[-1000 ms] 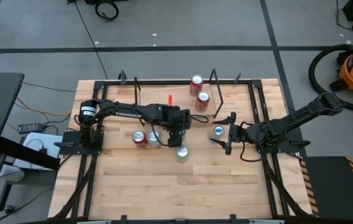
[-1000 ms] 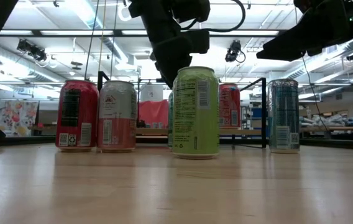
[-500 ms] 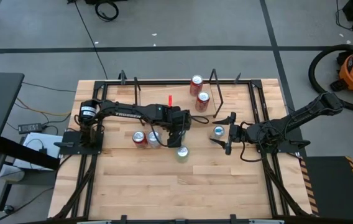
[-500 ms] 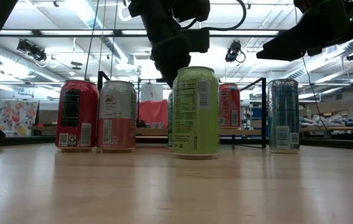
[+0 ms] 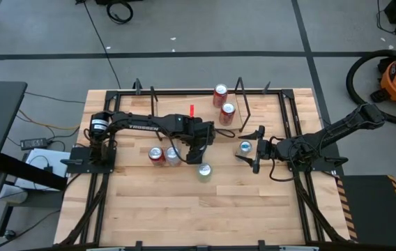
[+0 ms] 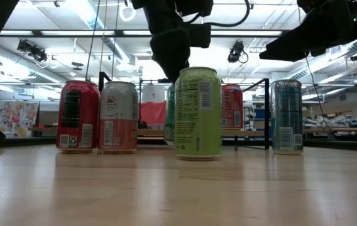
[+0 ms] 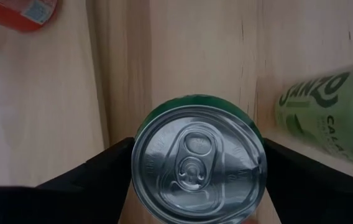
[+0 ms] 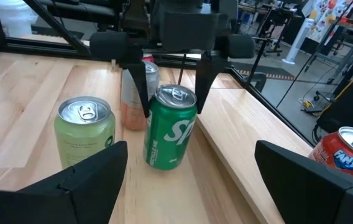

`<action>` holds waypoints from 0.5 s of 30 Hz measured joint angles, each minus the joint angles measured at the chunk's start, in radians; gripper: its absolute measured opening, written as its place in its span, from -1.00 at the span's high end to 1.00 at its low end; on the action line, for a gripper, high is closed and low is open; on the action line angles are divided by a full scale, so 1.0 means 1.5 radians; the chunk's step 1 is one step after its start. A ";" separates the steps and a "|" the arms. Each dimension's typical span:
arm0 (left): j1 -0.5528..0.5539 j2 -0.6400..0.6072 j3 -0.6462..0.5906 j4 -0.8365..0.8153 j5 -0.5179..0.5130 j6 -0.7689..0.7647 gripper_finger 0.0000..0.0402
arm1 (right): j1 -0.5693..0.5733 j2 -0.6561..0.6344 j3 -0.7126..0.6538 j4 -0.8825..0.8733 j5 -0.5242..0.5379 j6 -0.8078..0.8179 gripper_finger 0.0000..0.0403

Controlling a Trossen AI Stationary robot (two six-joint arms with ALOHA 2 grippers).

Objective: Place canned beverage on shelf
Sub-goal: Put the green soda can on the shelf

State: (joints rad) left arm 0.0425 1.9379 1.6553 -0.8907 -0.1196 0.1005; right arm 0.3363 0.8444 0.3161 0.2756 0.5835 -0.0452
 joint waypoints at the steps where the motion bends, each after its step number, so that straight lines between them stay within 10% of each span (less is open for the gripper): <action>1: 0.000 0.000 0.000 -0.001 0.000 0.000 -0.57 | 0.000 0.000 0.000 0.000 0.000 0.000 -0.81; 15: 0.000 -0.025 0.001 -0.042 0.000 -0.002 -0.57 | 0.000 0.000 0.000 0.001 0.001 -0.002 -0.81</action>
State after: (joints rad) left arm 0.0430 1.9002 1.6572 -0.9541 -0.1190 0.0982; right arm 0.3363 0.8440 0.3161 0.2767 0.5853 -0.0483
